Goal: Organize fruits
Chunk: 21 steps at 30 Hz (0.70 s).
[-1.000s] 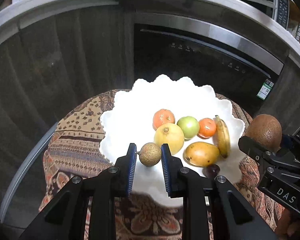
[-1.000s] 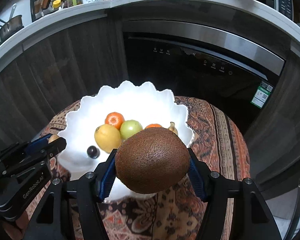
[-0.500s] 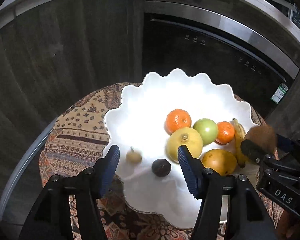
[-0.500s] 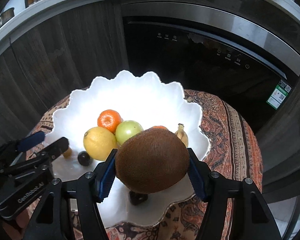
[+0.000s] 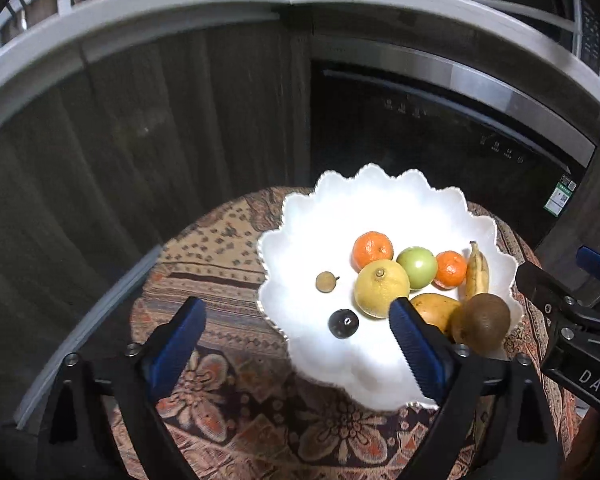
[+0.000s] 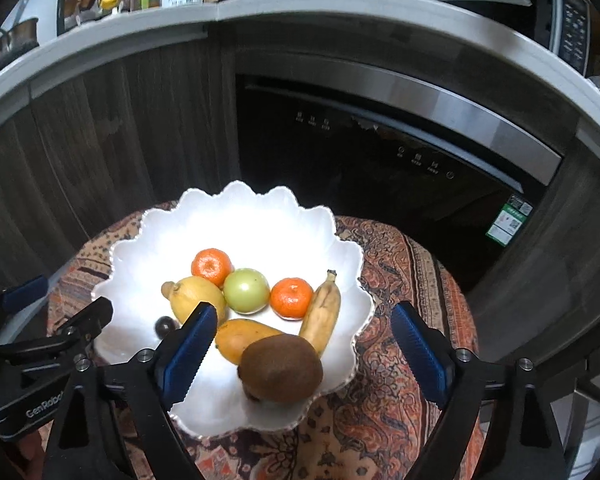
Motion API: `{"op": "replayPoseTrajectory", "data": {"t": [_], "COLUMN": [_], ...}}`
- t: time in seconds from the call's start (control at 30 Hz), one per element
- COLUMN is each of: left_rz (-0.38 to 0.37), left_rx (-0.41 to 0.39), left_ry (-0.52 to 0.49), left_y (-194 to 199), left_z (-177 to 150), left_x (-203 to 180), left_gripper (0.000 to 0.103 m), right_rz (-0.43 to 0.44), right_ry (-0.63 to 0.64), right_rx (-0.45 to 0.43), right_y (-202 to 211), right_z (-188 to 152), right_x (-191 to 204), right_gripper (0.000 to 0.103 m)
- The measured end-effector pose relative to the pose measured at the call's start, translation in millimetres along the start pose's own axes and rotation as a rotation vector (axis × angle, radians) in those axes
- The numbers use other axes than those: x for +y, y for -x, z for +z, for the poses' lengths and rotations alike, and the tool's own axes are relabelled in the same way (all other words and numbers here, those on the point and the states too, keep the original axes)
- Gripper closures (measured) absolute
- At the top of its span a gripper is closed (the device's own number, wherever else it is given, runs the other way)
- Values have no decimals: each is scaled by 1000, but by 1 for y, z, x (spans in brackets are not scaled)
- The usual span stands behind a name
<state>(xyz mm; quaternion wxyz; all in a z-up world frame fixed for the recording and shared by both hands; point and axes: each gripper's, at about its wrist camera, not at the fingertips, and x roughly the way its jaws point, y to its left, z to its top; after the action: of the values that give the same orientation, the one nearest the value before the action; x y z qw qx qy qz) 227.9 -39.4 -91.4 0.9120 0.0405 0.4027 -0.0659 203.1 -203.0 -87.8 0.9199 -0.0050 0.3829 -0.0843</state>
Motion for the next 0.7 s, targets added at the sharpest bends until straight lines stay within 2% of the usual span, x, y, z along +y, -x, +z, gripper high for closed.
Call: {"op": "replayPoseTrajectory", "data": {"t": [0.27, 0.7], "left_rz": [31, 30], "left_rx": [-51, -86], "left_ry": [-2, -18], "left_y": [48, 106], "left_z": [-10, -44], "left_x": [3, -6], "left_gripper": [0, 0], "right_rz": [13, 8], "right_ry": [-19, -58], "right_rx": [-45, -90], "right_y": [45, 101], "right_z": [-12, -48], "right_x": [-2, -17], "right_gripper": [11, 11]}}
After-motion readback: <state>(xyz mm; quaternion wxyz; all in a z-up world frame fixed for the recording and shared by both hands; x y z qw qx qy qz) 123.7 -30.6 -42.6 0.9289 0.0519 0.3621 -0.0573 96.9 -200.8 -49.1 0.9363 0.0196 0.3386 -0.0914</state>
